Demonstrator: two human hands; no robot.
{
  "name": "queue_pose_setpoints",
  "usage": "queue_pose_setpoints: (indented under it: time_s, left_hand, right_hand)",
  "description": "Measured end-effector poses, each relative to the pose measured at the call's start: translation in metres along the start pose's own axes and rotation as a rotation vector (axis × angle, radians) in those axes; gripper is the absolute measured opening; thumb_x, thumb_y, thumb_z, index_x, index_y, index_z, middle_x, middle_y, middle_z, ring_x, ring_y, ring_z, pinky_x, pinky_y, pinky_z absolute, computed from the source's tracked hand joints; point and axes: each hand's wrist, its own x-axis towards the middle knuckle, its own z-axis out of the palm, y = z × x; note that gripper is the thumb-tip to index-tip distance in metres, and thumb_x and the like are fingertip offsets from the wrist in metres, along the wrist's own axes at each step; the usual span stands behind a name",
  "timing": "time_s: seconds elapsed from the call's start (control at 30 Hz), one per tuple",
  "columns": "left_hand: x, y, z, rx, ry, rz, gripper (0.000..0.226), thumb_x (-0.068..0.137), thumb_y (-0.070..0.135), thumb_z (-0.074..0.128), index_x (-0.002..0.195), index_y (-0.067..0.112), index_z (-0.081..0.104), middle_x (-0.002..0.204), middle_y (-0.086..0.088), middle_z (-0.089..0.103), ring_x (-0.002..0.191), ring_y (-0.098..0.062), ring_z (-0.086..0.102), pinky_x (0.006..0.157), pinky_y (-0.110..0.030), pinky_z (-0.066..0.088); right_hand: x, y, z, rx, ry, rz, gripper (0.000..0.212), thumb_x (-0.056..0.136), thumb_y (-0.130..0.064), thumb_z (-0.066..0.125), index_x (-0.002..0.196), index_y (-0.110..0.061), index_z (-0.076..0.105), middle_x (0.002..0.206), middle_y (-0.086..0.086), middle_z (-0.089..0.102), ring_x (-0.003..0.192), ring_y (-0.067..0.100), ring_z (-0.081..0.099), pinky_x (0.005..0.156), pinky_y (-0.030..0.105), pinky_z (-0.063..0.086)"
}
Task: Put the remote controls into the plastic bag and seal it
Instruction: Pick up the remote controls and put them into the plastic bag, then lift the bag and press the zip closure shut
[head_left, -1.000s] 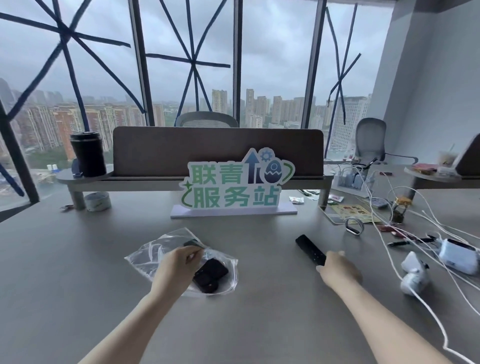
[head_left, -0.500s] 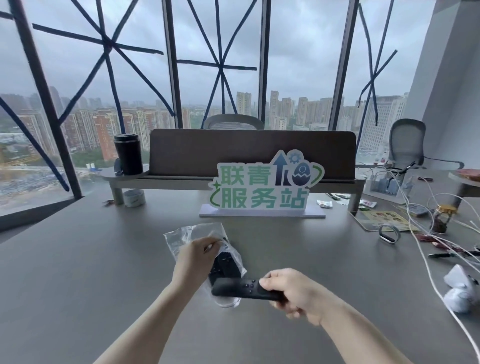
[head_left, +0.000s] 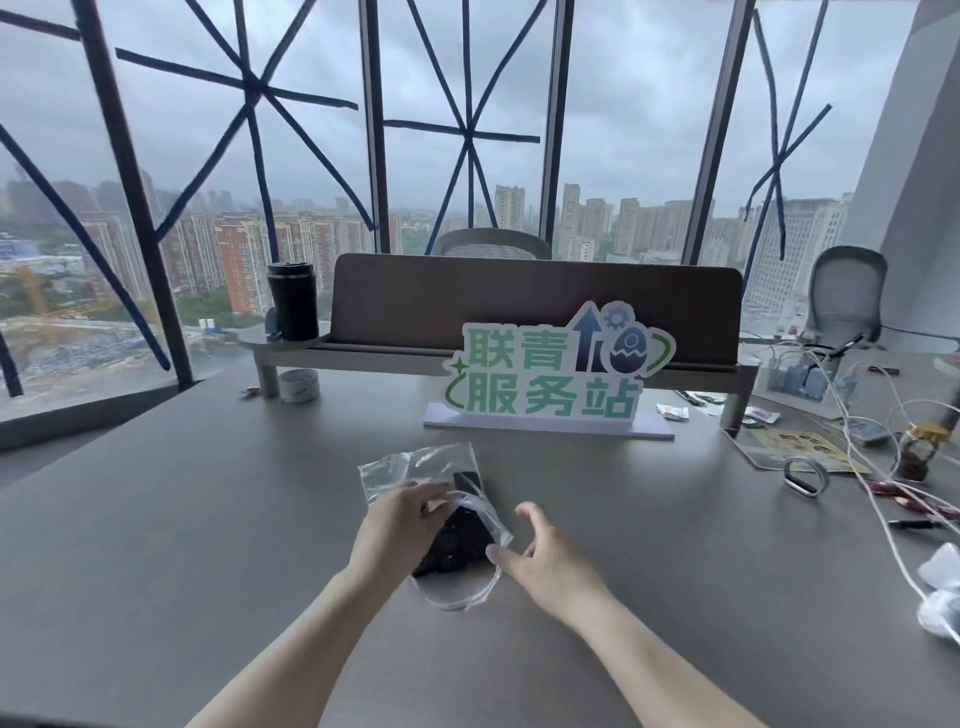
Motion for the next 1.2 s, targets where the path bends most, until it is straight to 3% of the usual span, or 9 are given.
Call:
queue_pose_setpoints:
  time_s: [0.13,0.27,0.43,0.6,0.83,0.93,1.03,1.1,1.2]
  left_hand:
    - [-0.018,-0.003,-0.013,0.367,-0.144,-0.054,0.047,0.074,0.033,0.057,0.118,0.048,0.052,0.113,0.011,0.052,0.098,-0.02,0.06,0.071,-0.03,0.044]
    - [-0.032,-0.018,-0.034,0.57,-0.262,-0.21,0.063,0.07,0.015,0.046,0.127,0.042,0.044,0.116,-0.003,0.05,0.098,-0.027,0.061,0.069,-0.031,0.047]
    - [-0.001,-0.009,-0.065,-0.161,-0.117,-0.367,0.037,0.072,-0.006,0.049,0.095,0.017,0.068,0.088,-0.011,0.062,0.043,-0.026,0.06,0.048,-0.035,0.055]
    - [0.047,0.067,-0.131,-0.561,0.123,-0.15,0.011,0.076,-0.003,0.068,0.075,0.009,0.067,0.068,-0.009,0.063,0.045,-0.006,0.06,0.048,-0.018,0.054]
    - [0.058,0.087,-0.136,-0.774,0.036,-0.144,0.011,0.073,0.005,0.074,0.084,0.009,0.074,0.082,-0.011,0.071,0.074,-0.017,0.064,0.068,-0.017,0.056]
    - [0.044,0.079,-0.121,-0.664,-0.026,-0.077,0.025,0.069,0.008,0.078,0.092,0.015,0.075,0.093,-0.004,0.076,0.085,-0.01,0.069,0.079,-0.017,0.052]
    - [0.036,0.079,-0.111,-0.488,0.123,0.007,0.02,0.074,0.0,0.072,0.087,0.016,0.076,0.076,0.0,0.074,0.061,0.001,0.063,0.062,-0.011,0.051]
    - [0.034,0.083,-0.109,-0.471,0.229,0.007,0.015,0.076,0.006,0.072,0.076,0.02,0.076,0.064,0.001,0.071,0.05,-0.002,0.057,0.05,-0.016,0.049]
    - [0.032,0.09,-0.112,-0.515,0.239,-0.031,0.005,0.073,0.014,0.075,0.073,0.018,0.077,0.064,-0.002,0.072,0.048,-0.005,0.055,0.047,-0.021,0.046]
  right_hand:
    - [0.016,-0.002,0.017,-0.039,0.156,-0.071,0.004,0.089,-0.024,0.055,0.085,-0.026,0.054,0.077,-0.004,0.062,0.079,0.029,0.061,0.074,0.037,0.051]
    - [0.022,-0.006,0.005,0.067,0.251,-0.029,0.016,0.084,-0.011,0.054,0.072,-0.022,0.055,0.061,-0.003,0.061,0.057,0.02,0.055,0.056,0.031,0.045]
    - [0.019,-0.037,-0.04,0.562,0.18,-0.007,0.021,0.085,0.005,0.054,0.077,-0.008,0.068,0.054,0.006,0.064,0.031,0.014,0.046,0.035,0.022,0.036]
    - [0.014,-0.094,-0.117,0.9,0.25,-0.22,0.011,0.09,0.0,0.064,0.089,-0.004,0.073,0.065,0.007,0.072,0.041,0.009,0.057,0.04,0.02,0.051]
    - [0.002,-0.104,-0.151,0.637,0.386,-0.257,0.012,0.092,-0.005,0.064,0.092,-0.004,0.076,0.069,0.009,0.071,0.035,0.009,0.054,0.037,0.022,0.048]
    - [-0.009,-0.096,-0.157,0.52,0.403,-0.232,0.012,0.089,-0.007,0.066,0.088,-0.002,0.078,0.061,0.004,0.067,0.032,0.009,0.047,0.034,0.02,0.039]
    - [-0.019,-0.096,-0.167,0.391,0.422,-0.225,0.014,0.084,-0.006,0.068,0.078,-0.006,0.08,0.041,-0.009,0.057,0.029,0.0,0.044,0.039,0.013,0.033]
    - [-0.027,-0.101,-0.174,0.314,0.418,-0.215,0.016,0.079,-0.005,0.07,0.068,-0.011,0.08,0.036,-0.012,0.056,0.038,0.001,0.05,0.051,0.022,0.036]
    - [-0.036,-0.105,-0.183,0.166,0.486,-0.189,0.015,0.07,-0.015,0.067,0.064,-0.005,0.076,0.056,0.009,0.069,0.062,0.025,0.06,0.065,0.038,0.047]
